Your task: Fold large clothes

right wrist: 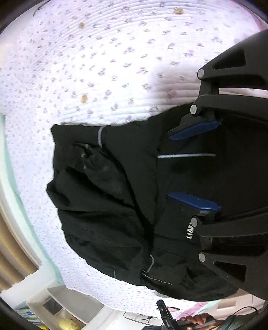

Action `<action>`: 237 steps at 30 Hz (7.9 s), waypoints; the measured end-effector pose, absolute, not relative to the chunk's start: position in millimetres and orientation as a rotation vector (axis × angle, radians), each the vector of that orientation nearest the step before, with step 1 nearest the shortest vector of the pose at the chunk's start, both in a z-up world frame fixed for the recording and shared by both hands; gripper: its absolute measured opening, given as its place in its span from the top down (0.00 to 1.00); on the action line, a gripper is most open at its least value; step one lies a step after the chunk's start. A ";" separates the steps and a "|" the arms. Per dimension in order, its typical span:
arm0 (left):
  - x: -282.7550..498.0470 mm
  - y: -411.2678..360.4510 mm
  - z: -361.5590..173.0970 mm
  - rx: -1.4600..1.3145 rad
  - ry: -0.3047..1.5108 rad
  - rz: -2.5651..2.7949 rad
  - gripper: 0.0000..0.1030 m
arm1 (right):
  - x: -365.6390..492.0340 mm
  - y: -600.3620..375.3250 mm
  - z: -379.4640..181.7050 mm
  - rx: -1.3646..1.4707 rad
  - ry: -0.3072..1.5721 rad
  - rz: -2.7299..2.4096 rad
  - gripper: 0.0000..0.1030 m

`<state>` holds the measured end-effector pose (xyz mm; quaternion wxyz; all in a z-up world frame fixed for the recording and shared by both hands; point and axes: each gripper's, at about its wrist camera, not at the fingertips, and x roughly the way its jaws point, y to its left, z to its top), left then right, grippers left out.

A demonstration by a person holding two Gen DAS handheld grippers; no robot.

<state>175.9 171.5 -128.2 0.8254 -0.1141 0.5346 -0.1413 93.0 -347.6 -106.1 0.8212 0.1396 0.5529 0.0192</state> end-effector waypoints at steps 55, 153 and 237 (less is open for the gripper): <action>-22.6 141.3 -199.2 -0.405 1.146 -0.669 0.70 | -177.0 -326.3 -139.4 0.443 1.251 0.083 0.57; 495.4 85.0 -168.6 -0.436 0.971 -0.182 0.96 | 349.0 -391.2 -182.2 0.122 1.093 -0.279 0.82; 208.6 -15.5 -132.6 -0.180 0.857 -0.503 0.51 | 96.9 -226.7 -134.6 0.179 0.874 0.089 0.28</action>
